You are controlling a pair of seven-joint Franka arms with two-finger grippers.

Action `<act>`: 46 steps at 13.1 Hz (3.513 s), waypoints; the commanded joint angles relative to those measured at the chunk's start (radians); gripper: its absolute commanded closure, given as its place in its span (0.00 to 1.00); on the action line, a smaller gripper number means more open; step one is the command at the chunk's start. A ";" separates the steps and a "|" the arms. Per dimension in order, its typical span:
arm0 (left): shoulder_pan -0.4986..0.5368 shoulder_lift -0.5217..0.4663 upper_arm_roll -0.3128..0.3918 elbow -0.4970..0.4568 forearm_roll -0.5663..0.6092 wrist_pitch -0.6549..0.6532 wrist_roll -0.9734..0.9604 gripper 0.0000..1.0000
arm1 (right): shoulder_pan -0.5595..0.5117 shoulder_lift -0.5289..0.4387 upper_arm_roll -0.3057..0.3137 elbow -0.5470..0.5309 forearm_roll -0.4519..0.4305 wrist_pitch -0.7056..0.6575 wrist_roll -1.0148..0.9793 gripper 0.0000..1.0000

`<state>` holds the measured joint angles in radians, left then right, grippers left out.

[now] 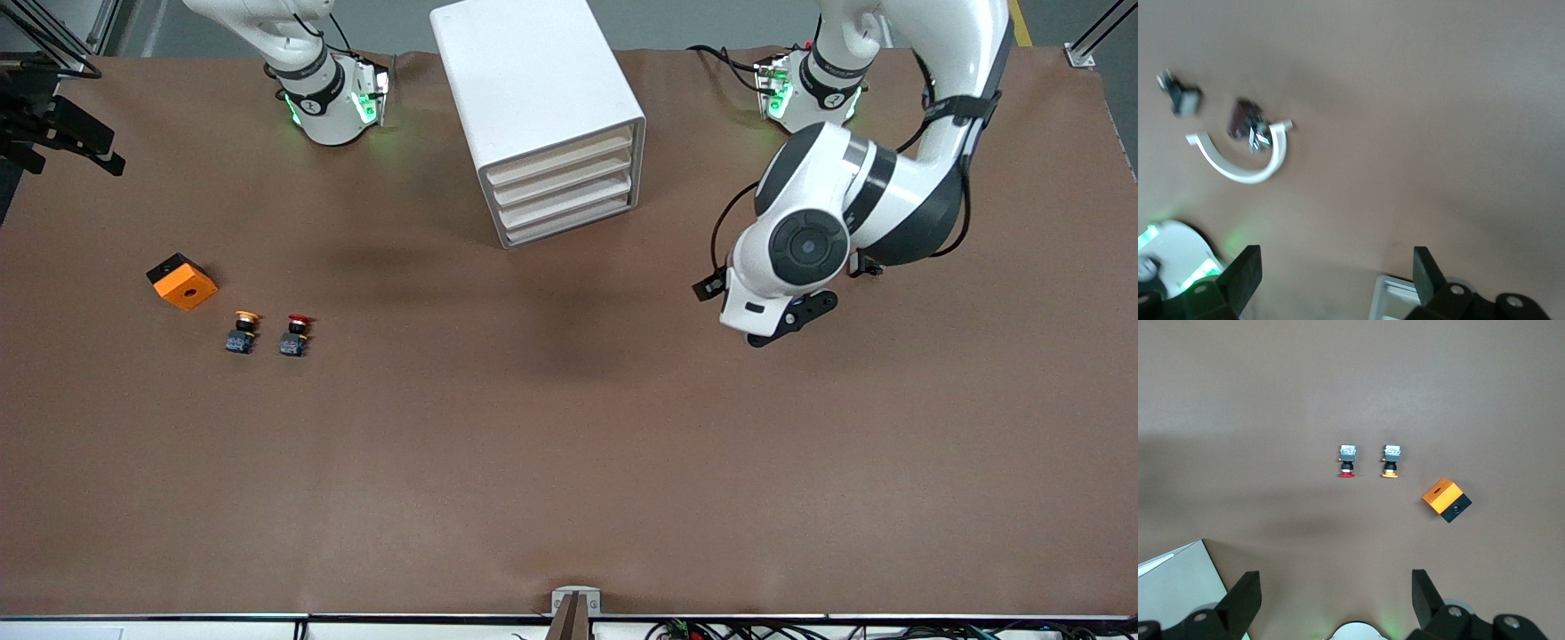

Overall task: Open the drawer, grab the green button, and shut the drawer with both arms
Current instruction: 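Move the left gripper toward the white drawer cabinet, then hook the left gripper onto the drawer front, then pull the drawer open with the left gripper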

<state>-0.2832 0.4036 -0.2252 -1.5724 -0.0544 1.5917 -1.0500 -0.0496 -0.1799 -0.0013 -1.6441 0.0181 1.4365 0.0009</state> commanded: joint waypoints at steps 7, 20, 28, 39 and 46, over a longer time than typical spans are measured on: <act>-0.004 0.242 0.003 0.019 -0.318 0.037 -0.572 0.00 | -0.053 0.007 0.003 0.015 -0.009 -0.037 -0.004 0.00; -0.174 0.421 0.006 0.020 -0.633 0.037 -1.117 0.00 | -0.050 0.100 0.009 0.032 0.000 -0.042 -0.005 0.00; -0.192 0.478 0.004 0.025 -0.696 -0.033 -1.136 0.14 | -0.047 0.177 0.009 0.050 0.005 -0.037 -0.078 0.00; -0.235 0.511 0.003 0.025 -0.743 -0.062 -1.137 0.86 | -0.052 0.246 0.006 0.049 -0.009 -0.042 -0.033 0.00; -0.176 0.517 0.017 0.061 -0.733 -0.062 -1.133 1.00 | -0.075 0.247 0.004 0.050 -0.014 -0.034 -0.032 0.00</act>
<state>-0.4828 0.9029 -0.2180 -1.5571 -0.7845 1.5166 -2.1864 -0.0941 0.0637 -0.0090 -1.6078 0.0123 1.4116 -0.0412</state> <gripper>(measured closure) 0.903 0.000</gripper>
